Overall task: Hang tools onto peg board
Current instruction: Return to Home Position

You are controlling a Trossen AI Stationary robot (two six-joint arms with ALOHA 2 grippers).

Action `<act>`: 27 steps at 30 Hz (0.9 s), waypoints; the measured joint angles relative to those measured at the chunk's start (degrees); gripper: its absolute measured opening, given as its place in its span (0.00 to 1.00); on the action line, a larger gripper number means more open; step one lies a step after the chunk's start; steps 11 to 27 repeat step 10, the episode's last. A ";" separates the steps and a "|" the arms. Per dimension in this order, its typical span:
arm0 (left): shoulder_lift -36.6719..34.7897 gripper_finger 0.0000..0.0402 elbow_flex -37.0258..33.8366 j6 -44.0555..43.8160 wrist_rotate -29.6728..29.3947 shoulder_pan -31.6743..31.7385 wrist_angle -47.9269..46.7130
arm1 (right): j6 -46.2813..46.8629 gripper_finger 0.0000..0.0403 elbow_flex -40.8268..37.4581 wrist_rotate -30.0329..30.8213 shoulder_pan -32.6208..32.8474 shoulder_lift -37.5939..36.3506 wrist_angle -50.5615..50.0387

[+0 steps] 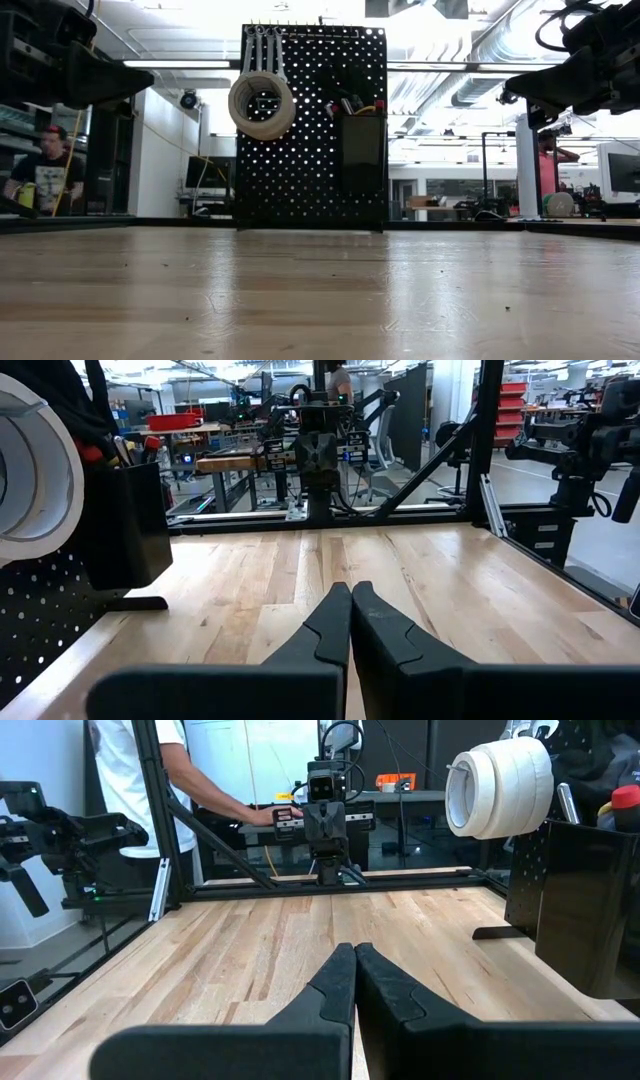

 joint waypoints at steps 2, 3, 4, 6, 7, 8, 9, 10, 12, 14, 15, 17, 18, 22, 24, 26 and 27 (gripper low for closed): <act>0.00 0.00 0.00 0.00 0.00 0.00 0.00 | 0.00 0.00 0.00 0.00 -0.01 0.00 0.00; 0.00 0.00 0.00 0.00 0.01 0.00 0.00 | 0.00 0.00 0.00 0.00 -0.02 0.00 0.00; 0.00 0.00 0.00 0.00 0.02 0.00 0.00 | 0.00 0.00 0.00 0.00 -0.02 0.00 0.00; 0.00 0.00 0.00 0.00 0.01 0.00 0.00 | 0.00 0.00 0.00 0.00 -0.02 0.00 0.00; 0.00 0.00 0.00 0.00 0.00 0.00 0.00 | 0.00 0.00 0.00 0.00 -0.01 0.00 0.00; 0.00 0.00 0.00 0.00 0.00 0.00 0.00 | 0.00 0.00 0.00 0.00 -0.02 0.00 0.00; 0.00 0.00 0.00 -0.02 0.02 0.00 0.00 | 0.00 0.00 0.00 0.00 -0.01 0.00 0.00; 0.00 0.00 0.00 0.00 0.01 0.00 0.00 | 0.00 0.00 0.00 0.00 -0.01 0.00 0.00; 0.00 0.00 0.00 0.00 0.01 0.00 0.00 | 0.00 0.00 0.00 0.00 -0.01 0.00 0.00; 0.00 0.00 0.00 0.00 0.01 0.00 0.00 | 0.00 0.00 0.00 0.00 -0.01 0.00 0.00; 0.00 0.00 0.00 0.00 0.01 0.00 0.00 | 0.00 0.00 0.00 0.00 -0.01 0.00 0.00; 0.00 0.00 0.00 0.00 0.01 0.00 0.00 | 0.00 0.00 0.00 0.00 -0.01 0.00 0.00; 0.00 0.00 0.00 0.00 0.01 0.00 0.00 | 0.00 0.00 0.00 0.00 -0.01 0.00 0.00; 0.00 0.00 0.00 0.00 0.01 0.00 0.00 | 0.00 0.00 0.00 0.00 -0.01 0.00 0.00; 0.00 0.00 0.00 0.00 0.01 0.00 0.00 | 0.00 0.00 0.00 0.00 -0.01 0.00 0.00; 0.00 0.00 0.00 0.00 0.01 0.00 0.00 | 0.00 0.00 0.00 0.00 -0.01 0.00 0.00; 0.00 0.00 0.00 0.00 0.01 0.00 0.00 | 0.00 0.00 0.00 0.00 -0.01 0.00 0.00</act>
